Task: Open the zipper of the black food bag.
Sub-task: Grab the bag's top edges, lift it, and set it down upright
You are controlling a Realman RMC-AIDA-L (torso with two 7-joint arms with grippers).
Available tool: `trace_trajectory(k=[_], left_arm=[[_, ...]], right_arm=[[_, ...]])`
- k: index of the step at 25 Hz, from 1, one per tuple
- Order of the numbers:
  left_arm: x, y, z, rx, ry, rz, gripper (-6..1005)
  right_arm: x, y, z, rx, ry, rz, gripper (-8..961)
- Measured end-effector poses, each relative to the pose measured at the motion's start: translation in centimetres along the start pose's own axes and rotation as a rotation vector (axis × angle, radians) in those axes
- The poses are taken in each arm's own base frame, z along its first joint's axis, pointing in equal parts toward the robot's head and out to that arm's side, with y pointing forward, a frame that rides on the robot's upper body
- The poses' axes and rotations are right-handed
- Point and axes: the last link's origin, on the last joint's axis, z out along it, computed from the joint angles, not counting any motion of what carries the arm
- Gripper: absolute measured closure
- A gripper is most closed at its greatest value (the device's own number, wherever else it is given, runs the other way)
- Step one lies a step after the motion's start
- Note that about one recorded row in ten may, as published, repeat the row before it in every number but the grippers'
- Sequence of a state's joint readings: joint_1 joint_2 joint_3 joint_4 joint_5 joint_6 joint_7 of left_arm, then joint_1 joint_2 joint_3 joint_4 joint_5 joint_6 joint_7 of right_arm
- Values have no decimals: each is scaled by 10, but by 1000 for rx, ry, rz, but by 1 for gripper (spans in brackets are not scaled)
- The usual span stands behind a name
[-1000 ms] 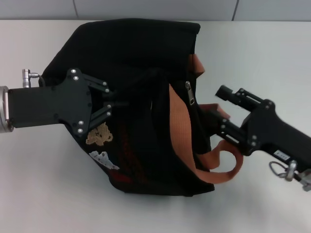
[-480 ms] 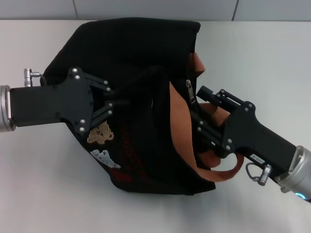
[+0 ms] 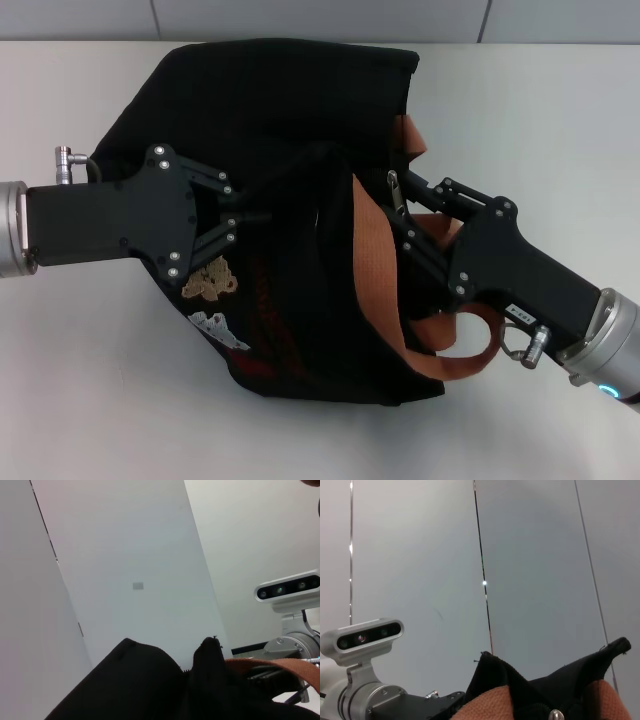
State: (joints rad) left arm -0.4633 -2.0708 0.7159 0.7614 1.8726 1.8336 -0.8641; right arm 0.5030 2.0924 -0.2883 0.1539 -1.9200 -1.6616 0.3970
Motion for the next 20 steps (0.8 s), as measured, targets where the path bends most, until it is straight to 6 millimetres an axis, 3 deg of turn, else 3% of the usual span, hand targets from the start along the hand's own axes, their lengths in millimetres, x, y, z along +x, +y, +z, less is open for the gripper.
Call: trace_trajectory(k=[15, 20], left_arm=[[-2, 0, 0, 2, -3, 2, 911], [-2, 0, 0, 2, -3, 2, 911]], right_arm=[[0, 2, -3, 10, -7, -12, 726], [0, 1, -2, 17, -11, -16, 738]])
